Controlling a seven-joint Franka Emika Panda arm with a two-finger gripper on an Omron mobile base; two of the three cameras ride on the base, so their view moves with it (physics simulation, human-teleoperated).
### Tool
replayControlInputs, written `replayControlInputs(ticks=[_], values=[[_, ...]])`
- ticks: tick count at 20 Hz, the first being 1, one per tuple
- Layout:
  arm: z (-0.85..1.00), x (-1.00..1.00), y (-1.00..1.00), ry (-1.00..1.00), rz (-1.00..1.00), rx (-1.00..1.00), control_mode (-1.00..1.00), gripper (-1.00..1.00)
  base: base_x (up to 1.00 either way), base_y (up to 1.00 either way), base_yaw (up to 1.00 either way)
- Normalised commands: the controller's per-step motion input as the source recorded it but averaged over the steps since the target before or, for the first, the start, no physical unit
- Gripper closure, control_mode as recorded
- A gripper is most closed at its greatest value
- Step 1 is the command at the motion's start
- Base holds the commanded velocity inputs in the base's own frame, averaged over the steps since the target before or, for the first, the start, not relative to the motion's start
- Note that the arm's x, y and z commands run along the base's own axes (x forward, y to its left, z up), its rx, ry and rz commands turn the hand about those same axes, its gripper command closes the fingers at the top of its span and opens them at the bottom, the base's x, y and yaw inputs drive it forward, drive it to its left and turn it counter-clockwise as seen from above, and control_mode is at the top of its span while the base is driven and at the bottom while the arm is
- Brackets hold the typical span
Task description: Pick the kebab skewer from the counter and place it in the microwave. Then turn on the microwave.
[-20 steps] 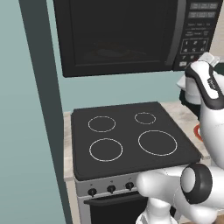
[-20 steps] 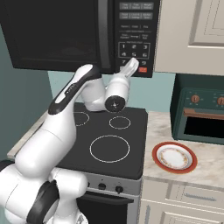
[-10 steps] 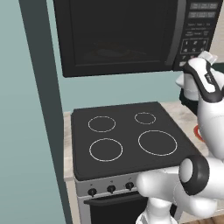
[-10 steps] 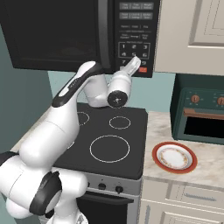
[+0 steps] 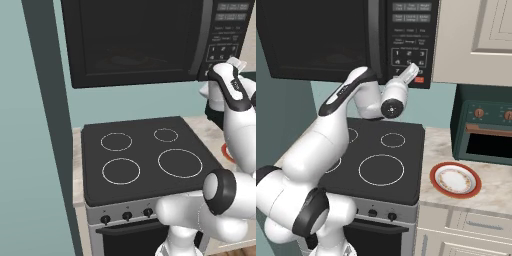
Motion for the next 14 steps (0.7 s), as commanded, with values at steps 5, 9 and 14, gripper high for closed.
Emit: replayControlInputs(ticks=[5,9,14], values=[[0.00,0.20,-0.04,0.03,0.00,0.02,-1.00,1.00,0.00,0.00,0.00],[0.00,0.11,-0.05,0.03,0.00,0.03,-1.00,1.00,0.00,0.00,0.00],[0.00,-0.09,-0.06,0.01,0.00,0.03,-1.00,1.00,0.00,0.00,0.00]])
